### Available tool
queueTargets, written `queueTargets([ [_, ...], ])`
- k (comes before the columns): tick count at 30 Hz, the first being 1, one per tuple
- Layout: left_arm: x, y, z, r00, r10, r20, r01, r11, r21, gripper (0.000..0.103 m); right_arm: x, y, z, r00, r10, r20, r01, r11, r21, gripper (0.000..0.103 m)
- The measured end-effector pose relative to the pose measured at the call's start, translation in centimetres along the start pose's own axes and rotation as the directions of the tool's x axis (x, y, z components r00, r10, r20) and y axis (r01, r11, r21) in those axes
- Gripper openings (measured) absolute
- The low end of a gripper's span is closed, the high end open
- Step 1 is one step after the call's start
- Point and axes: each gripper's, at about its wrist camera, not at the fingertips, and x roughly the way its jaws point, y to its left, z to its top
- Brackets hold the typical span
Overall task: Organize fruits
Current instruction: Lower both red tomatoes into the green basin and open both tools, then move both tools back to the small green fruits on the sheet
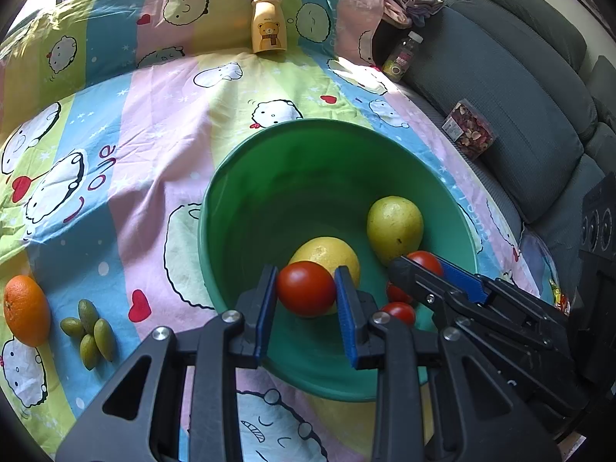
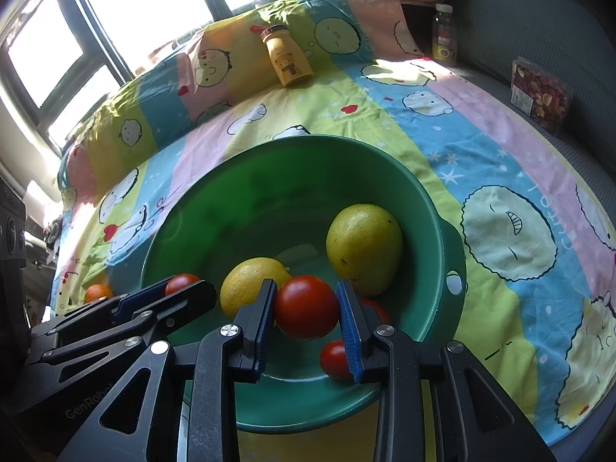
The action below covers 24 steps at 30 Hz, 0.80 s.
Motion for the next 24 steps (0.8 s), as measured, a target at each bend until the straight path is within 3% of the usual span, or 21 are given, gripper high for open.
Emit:
queueTargets([
  [6, -0.2, 0.3, 0.1, 0.999, -0.028, -0.015, 0.028, 0.999, -0.027, 0.030, -0.1, -0.2, -0.1, 1.000, 0.018, -0.005, -0.018, 1.000, 0.006, 0.033],
  [9, -0.8, 0.3, 0.2, 0.999, -0.035, -0.008, 0.034, 0.999, -0.037, 0.037, -0.3, -0.3, 0.0, 1.000, 0.017, -0.010, -0.017, 1.000, 0.014, 0.035],
  [16, -3.3, 0.8, 0.2, 0.999, -0.020, 0.040, 0.022, 0.999, -0.036, 0.060, -1.5, -0.4, 0.3, 1.000, 0.020, 0.012, -0.020, 0.999, 0.035, 0.056],
  [19, -4.6, 1.3, 0.0, 0.997, 0.015, 0.071, -0.012, 0.999, -0.037, 0.070, -2.1, 0.1, 0.2, 0.999, 0.039, 0.026, -0.040, 0.999, 0.035, 0.059],
  [24, -6.8, 3.2, -0.5, 0.993, 0.045, 0.109, -0.038, 0.997, -0.066, 0.073, -3.2, 1.9, 0.1, 0.997, 0.065, 0.042, -0.065, 0.998, 0.000, 0.062],
])
